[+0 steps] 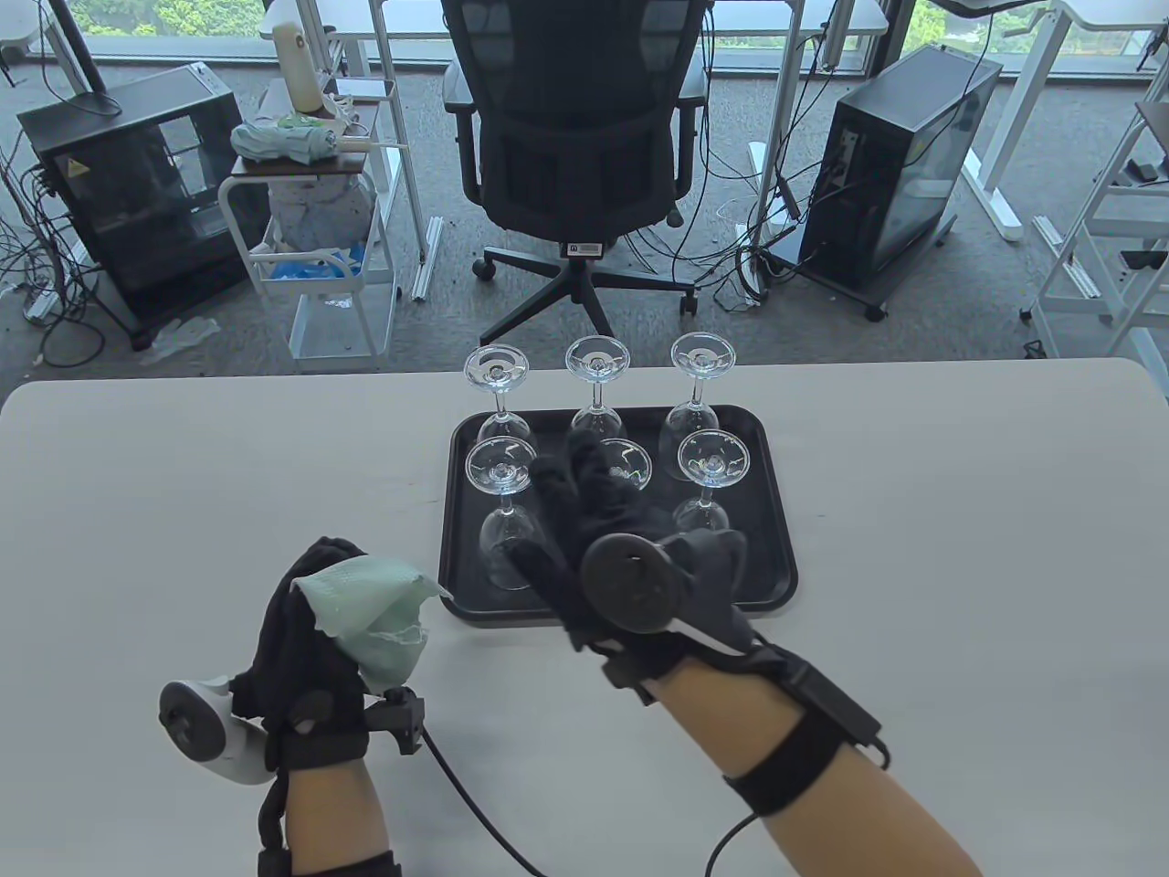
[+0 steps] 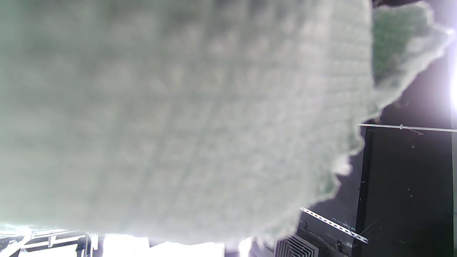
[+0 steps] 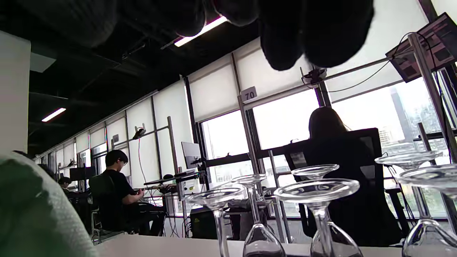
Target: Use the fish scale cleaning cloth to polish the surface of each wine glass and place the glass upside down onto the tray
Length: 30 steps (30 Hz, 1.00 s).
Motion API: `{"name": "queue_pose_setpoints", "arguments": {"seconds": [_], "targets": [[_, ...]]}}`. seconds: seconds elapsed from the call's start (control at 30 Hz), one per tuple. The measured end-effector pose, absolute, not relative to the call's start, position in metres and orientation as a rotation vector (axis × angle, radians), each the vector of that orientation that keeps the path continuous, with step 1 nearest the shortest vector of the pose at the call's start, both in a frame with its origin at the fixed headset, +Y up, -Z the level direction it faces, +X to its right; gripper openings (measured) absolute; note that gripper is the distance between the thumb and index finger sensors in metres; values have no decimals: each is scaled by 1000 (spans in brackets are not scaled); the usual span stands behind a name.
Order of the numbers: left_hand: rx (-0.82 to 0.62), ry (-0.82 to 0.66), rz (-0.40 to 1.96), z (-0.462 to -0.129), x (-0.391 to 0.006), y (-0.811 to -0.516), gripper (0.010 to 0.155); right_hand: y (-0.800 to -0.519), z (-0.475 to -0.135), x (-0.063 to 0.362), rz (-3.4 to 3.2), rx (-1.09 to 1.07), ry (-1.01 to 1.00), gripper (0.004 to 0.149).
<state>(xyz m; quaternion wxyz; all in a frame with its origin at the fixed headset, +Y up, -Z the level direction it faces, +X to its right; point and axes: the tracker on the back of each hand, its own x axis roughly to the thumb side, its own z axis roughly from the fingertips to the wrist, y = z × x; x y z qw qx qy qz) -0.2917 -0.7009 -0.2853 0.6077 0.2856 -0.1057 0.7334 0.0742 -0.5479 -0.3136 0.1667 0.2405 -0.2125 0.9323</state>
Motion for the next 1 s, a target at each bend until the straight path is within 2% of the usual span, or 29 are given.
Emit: {"name": "queue_pose_setpoints", "arguments": {"seconds": [0.07,0.13,0.2,0.3,0.37,0.5,0.57,0.63,0.77,0.83,0.93,1.0], "targets": [[650,-240,1699,-286,-291,-702,49,-565,-322,131,2706,523,-614,72],[643,-231,1694,-288,-291,-704,49,-601,-335,182,2757,286,-441,71],[631,-221,1681,-290,-290,-706,49,-641,-344,216,2733,167,-304,71],[600,-194,1659,-295,-288,-711,49,-691,-348,242,2702,63,-196,71],[571,-174,1669,-301,-286,-717,49,-709,-346,248,2709,58,-176,72],[509,-62,1669,-317,-283,-731,49,-714,-340,253,2642,87,-255,73],[474,-19,1686,-332,-288,-726,49,-713,-336,256,2612,99,-326,73],[444,-10,1573,-349,-300,-706,50,-713,-335,262,2589,74,-331,73],[564,12,1308,-380,-320,-650,50,-714,-337,267,2544,49,-304,73],[570,-52,1150,-396,-321,-635,52,-714,-338,266,2542,53,-296,73],[447,38,922,-415,-318,-660,56,-713,-337,265,2547,60,-290,74],[213,163,758,-427,-314,-702,64,-714,-338,266,2541,58,-285,74]]}}
